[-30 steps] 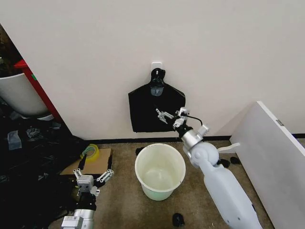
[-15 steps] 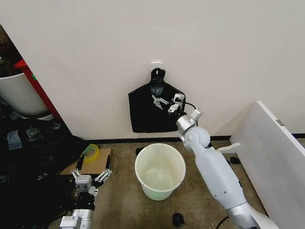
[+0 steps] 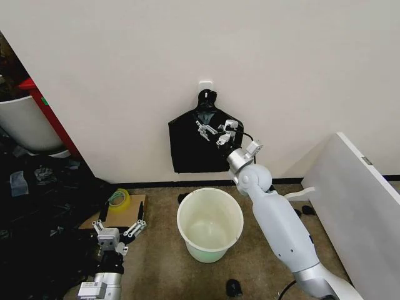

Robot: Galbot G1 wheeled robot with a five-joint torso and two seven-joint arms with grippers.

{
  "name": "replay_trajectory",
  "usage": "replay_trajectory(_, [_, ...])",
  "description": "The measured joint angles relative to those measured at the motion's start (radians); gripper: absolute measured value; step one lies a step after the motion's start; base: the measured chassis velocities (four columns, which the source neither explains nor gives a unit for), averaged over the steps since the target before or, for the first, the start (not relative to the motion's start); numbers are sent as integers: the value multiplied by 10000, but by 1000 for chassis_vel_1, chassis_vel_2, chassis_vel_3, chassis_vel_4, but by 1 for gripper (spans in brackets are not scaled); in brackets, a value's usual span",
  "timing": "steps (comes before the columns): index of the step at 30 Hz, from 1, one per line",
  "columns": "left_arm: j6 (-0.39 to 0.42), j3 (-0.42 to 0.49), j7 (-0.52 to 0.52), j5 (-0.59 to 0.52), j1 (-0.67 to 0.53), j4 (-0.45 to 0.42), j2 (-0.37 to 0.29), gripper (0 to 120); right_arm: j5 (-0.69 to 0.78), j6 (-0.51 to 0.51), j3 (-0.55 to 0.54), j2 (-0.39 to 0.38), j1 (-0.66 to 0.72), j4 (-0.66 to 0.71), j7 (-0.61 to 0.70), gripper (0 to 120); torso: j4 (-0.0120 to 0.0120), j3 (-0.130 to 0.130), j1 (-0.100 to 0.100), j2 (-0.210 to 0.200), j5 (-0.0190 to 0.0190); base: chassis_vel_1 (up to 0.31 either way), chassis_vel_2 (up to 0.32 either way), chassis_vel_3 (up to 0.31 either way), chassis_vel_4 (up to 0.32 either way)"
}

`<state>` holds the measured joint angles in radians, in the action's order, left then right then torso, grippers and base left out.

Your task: Place the garbage bag over the trash bin.

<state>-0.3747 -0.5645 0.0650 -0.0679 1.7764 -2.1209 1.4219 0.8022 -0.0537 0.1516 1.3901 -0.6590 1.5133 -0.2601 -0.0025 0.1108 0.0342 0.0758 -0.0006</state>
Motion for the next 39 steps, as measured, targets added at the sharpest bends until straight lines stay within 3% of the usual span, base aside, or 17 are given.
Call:
replay_trajectory(2, [14, 32, 2, 16, -33, 0, 19, 100, 3, 29, 5, -50, -42, 36, 47, 55, -2, 0, 0, 0, 0, 0, 0, 0, 0])
replay_trajectory(13, [169, 46, 30, -237, -31, -218, 61, 100, -65, 135, -63, 30, 2, -150, 195, 19, 0, 0, -1, 0, 0, 0, 0, 0, 0])
replay_trajectory(17, [167, 58, 41, -241, -70, -181, 60, 100, -63, 192, -13, -18, -69, -67, 265, 0, 0, 0, -1, 0, 0, 0, 0, 0, 0])
replay_trajectory(28, [152, 87, 51, -227, -149, -29, 74, 100, -604, 338, -52, -360, -579, 442, 205, 0, 0, 0, -1, 0, 0, 0, 0, 0, 0])
replay_trajectory(39, [142, 172, 61, -193, -249, 82, 124, 100, -2552, 999, 14, -531, -2707, 1639, -168, 0, 0, 0, -1, 0, 1, 0, 0, 0, 0])
